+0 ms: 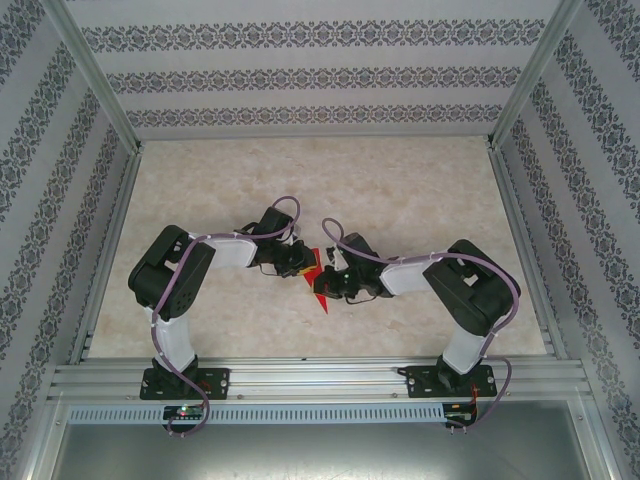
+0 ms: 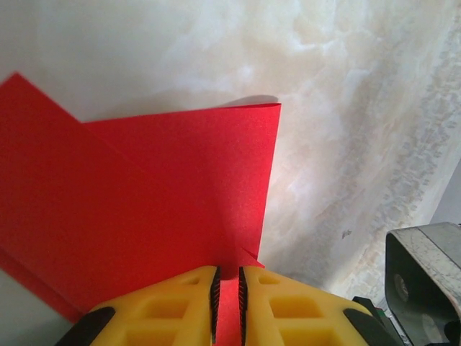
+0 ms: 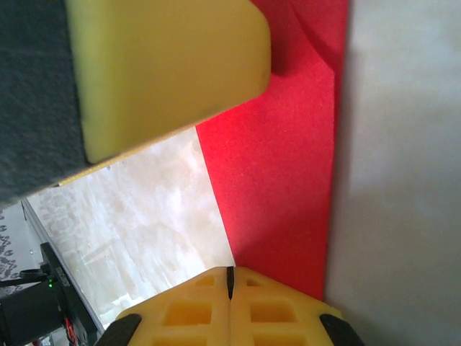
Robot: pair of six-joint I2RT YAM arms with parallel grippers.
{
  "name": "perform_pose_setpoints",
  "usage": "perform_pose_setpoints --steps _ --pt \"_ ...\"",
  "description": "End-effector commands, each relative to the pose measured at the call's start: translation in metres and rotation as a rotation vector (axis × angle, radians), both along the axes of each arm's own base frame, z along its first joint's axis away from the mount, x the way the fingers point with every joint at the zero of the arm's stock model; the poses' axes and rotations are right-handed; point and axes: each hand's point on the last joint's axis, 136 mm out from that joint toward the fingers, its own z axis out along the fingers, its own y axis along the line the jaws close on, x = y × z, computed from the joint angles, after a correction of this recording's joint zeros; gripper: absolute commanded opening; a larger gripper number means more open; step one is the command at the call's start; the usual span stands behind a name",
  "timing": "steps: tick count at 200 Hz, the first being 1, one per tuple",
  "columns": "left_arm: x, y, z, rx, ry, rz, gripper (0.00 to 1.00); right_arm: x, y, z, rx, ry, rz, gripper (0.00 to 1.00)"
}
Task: Fold a paper plane with a square sheet of paper (pick it up from the middle)
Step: Fold the wing for the fifth time at the center of the table.
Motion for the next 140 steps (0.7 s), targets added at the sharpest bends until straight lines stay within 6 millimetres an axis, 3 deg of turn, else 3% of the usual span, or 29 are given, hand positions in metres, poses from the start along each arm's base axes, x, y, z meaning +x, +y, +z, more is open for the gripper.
perform_pose_setpoints --steps 1,32,95,140 --pt "0.000 0.036 -0.034 0.146 0.041 0.044 0.21 -0.048 -0.039 -0.045 -0.152 0.185 0.013 0.00" --pt "0.016 0.036 -0.026 0.085 0.009 0.050 0.24 -0.055 -0.041 -0.045 -0.143 0.191 0.040 0.00" --pt "0.029 0.043 -0.030 0.018 0.020 0.037 0.26 -0.061 -0.044 -0.046 -0.144 0.202 0.087 0.00" --pt "0.037 0.046 -0.019 -0.005 -0.006 0.019 0.29 -0.064 -0.045 -0.048 -0.148 0.213 0.098 0.00"
